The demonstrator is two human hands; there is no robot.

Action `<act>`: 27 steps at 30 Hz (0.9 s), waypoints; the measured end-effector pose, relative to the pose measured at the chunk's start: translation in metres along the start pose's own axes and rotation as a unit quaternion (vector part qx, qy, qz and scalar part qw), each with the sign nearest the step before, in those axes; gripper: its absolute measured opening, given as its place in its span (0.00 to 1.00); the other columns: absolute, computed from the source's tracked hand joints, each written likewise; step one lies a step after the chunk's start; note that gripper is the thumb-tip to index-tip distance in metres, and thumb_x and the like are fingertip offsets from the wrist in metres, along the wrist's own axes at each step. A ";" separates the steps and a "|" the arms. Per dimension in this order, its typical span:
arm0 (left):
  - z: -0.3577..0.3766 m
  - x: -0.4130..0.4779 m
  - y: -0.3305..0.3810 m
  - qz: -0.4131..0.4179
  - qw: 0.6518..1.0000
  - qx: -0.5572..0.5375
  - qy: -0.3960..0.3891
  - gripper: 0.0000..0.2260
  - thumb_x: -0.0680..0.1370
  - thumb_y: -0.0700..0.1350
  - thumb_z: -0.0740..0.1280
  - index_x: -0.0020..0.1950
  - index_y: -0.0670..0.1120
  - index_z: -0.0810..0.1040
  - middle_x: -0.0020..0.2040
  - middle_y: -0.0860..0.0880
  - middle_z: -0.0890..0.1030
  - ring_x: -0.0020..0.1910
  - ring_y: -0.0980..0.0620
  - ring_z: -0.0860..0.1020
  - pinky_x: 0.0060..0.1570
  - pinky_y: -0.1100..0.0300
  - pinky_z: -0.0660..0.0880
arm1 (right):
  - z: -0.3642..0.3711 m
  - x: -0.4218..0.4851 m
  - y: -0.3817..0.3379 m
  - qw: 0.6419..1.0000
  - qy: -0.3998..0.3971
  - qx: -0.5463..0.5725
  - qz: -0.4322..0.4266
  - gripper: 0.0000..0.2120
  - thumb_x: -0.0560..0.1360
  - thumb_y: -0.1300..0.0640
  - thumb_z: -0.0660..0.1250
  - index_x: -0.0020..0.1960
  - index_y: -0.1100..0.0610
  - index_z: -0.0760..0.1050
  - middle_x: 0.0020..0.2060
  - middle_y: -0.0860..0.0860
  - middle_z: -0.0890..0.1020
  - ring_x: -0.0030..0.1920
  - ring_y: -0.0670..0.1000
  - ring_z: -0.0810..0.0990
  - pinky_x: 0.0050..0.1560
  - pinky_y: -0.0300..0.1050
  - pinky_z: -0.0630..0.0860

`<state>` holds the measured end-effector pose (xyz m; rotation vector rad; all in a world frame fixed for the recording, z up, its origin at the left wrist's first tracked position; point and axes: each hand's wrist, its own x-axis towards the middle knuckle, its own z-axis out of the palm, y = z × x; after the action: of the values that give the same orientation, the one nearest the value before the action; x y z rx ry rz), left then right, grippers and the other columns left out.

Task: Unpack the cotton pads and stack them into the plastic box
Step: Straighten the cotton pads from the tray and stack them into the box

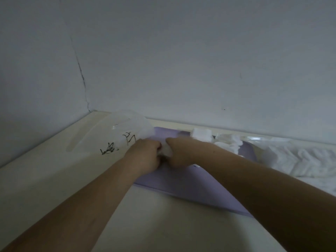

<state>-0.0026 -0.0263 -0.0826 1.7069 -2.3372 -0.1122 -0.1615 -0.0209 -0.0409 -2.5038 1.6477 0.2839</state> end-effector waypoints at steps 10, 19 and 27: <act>0.012 -0.013 0.080 0.081 0.980 -0.181 -0.003 0.19 0.71 0.37 0.66 0.61 0.48 0.82 0.55 0.48 0.85 0.55 0.46 0.82 0.51 0.55 0.78 | 0.017 -0.093 0.086 0.945 0.264 0.115 0.153 0.30 0.73 0.52 0.65 0.74 0.59 0.74 0.75 0.62 0.73 0.77 0.65 0.68 0.78 0.59 0.66; -0.017 -0.024 0.067 -0.001 0.973 -0.204 0.107 0.12 0.76 0.34 0.66 0.42 0.51 0.80 0.36 0.51 0.80 0.37 0.49 0.80 0.33 0.62 0.69 | 0.025 -0.100 0.126 0.894 0.193 0.325 0.239 0.29 0.75 0.55 0.75 0.75 0.56 0.75 0.70 0.54 0.80 0.69 0.56 0.78 0.65 0.44 0.72; -0.035 -0.029 0.091 -0.071 0.916 -0.382 0.095 0.05 0.69 0.47 0.69 0.42 0.48 0.83 0.38 0.48 0.86 0.39 0.45 0.86 0.40 0.48 0.82 | 0.028 -0.107 0.130 0.833 0.275 0.423 0.229 0.03 0.76 0.58 0.75 0.45 0.57 0.86 0.37 0.50 0.85 0.41 0.53 0.83 0.47 0.50 0.82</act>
<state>-0.0706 0.0326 -0.0340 1.3854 -1.6769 -0.7411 -0.3248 0.0290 -0.0447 -1.5483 1.9284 -1.0039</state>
